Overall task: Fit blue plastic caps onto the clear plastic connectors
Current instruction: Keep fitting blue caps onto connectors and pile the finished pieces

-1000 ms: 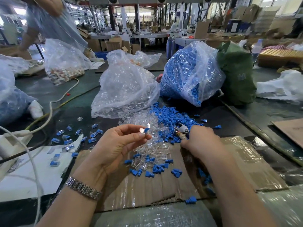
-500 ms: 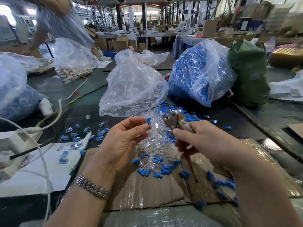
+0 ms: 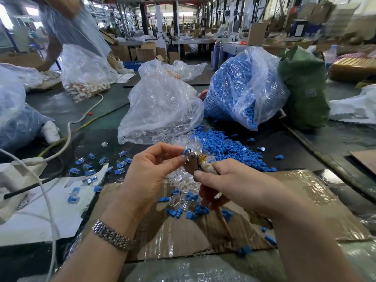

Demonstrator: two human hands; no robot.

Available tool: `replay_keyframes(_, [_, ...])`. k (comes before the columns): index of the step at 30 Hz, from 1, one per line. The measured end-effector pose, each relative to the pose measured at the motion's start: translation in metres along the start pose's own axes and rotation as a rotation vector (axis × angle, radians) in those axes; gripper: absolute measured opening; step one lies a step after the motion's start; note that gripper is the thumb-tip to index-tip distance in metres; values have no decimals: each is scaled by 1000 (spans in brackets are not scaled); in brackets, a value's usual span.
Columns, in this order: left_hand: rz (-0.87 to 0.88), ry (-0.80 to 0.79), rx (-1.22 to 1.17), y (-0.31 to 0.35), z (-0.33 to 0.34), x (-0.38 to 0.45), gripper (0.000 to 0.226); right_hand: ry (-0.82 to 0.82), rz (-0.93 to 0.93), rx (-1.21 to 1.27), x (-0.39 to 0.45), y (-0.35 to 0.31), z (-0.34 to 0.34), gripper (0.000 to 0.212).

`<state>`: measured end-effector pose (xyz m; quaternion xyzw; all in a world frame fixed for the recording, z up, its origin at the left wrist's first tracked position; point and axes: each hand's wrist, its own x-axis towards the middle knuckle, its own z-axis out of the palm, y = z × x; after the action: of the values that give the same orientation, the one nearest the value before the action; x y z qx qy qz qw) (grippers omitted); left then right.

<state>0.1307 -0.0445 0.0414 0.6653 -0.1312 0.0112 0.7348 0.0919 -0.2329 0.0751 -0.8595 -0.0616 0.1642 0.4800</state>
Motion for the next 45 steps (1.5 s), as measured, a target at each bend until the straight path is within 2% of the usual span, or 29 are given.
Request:
replay_keyframes(3, [53,8,117,0,2,-1,23,16,11,-22,3,1,3,50])
replay_keyframes(8, [67,49,165,-3,-2,0,19,57,-7,-87,7,-2,14,47])
replay_keyframes(12, [70,58,163,-4,-4,2,14,59,-12,-29,8,-1,14,58])
replay_keyframes(15, [126,100,177,-1,-10,2,17,43,-22,31,4,1,1,56])
replay_keyframes(17, [148,246,334,-3,-21,3,24,95,-28,51,0,5,-13,55])
replay_keyframes(18, [144,356,486,-4,-27,4,23,169,-24,37,0,8,-19,53])
replay_keyframes(20, [103,543,902,-7,-35,6,17,369,21,-94,4,15,-29,48])
replay_keyframes(21, [84,576,1098,-8,-38,7,16,454,70,-209,7,19,-31,46])
replay_keyframes(23, [81,541,1253,-9,-39,7,17,536,186,-437,13,26,-33,41])
replay_keyframes(25, [98,400,1165,-8,-36,6,16,543,276,-554,20,34,-33,40])
replay_keyframes(29, [-149,60,1110,-11,-29,6,11,552,384,-622,30,44,-31,46])
replay_keyframes(31, [-219,-14,1108,-13,-26,7,10,536,419,-636,33,47,-30,48])
replay_keyframes(34, [-202,-13,1136,-16,-21,6,14,492,446,-653,37,50,-27,45])
replay_keyframes(40, [-158,6,1165,-21,-14,6,16,472,438,-680,37,48,-23,55])
replay_keyframes(43, [-151,4,1169,-22,-13,6,16,494,394,-655,37,49,-22,57])
replay_keyframes(45, [-154,-2,1171,-23,-13,6,18,537,302,-679,38,47,-20,55])
